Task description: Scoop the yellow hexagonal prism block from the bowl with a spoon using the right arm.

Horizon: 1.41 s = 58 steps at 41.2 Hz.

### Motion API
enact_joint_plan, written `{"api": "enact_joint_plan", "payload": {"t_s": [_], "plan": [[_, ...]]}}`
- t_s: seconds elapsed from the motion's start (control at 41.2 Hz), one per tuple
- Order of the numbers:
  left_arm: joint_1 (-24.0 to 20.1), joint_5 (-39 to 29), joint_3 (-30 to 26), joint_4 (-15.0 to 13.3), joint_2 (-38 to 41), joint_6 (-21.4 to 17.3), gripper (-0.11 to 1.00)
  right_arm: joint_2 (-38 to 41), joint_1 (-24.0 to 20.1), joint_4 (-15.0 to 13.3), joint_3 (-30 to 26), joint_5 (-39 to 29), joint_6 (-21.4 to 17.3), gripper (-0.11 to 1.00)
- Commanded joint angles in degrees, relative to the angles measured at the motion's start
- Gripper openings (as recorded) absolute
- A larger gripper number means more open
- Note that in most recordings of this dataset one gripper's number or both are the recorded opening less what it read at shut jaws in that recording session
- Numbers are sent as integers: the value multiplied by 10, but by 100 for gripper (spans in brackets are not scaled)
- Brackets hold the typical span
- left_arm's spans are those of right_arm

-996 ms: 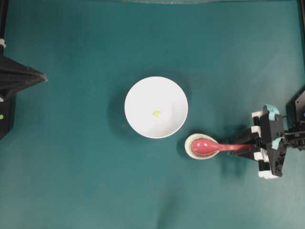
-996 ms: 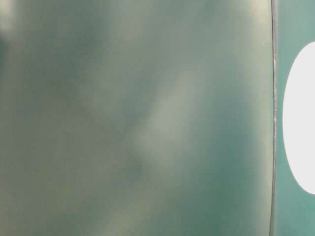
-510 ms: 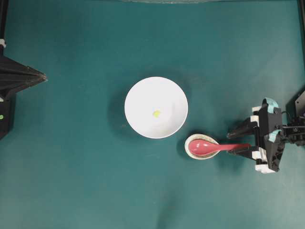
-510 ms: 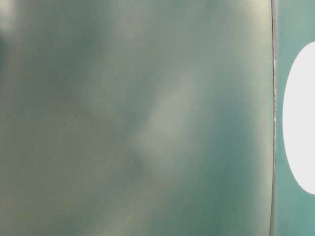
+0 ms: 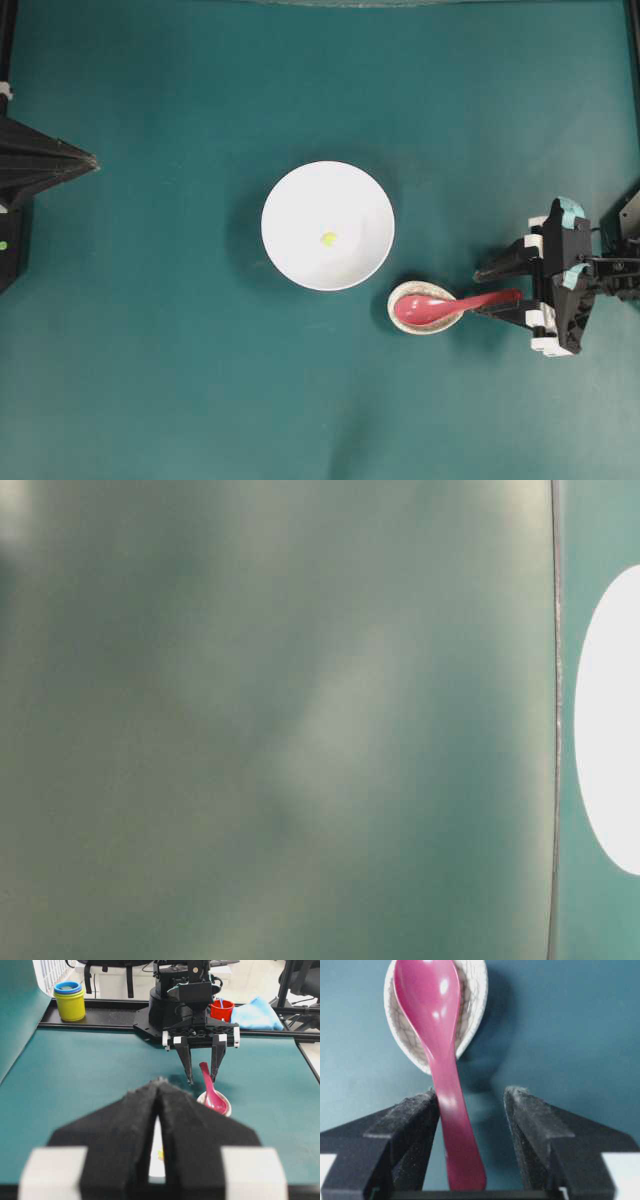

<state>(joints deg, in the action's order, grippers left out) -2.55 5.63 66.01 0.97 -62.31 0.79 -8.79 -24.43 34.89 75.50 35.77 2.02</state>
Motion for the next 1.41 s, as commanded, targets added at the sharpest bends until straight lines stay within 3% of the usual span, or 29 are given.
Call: {"api": "enact_joint_plan", "payload": {"t_s": [0.0,0.34,0.583,0.826,1.069,1.385], "plan": [[-1,6,-17,0,6,-1,3,-9,-6,-9,-2,20,2,57],[-1,6,-17,0,6,-1,3,11,-28,-11,9,98,2,57],[-1,6,-16,0,6,-1,3,71,-52,-9,5,183,-9,57],[-1,4,-16,0,7,-1,3,134,-71,-7,9,257,-80,57],[-1,4,-16,0,7,-1,3,158,-90,5,6,272,-115,57],[-1,2,-16,0,7,-1,3,158,-97,11,1,276,-115,57]]}}
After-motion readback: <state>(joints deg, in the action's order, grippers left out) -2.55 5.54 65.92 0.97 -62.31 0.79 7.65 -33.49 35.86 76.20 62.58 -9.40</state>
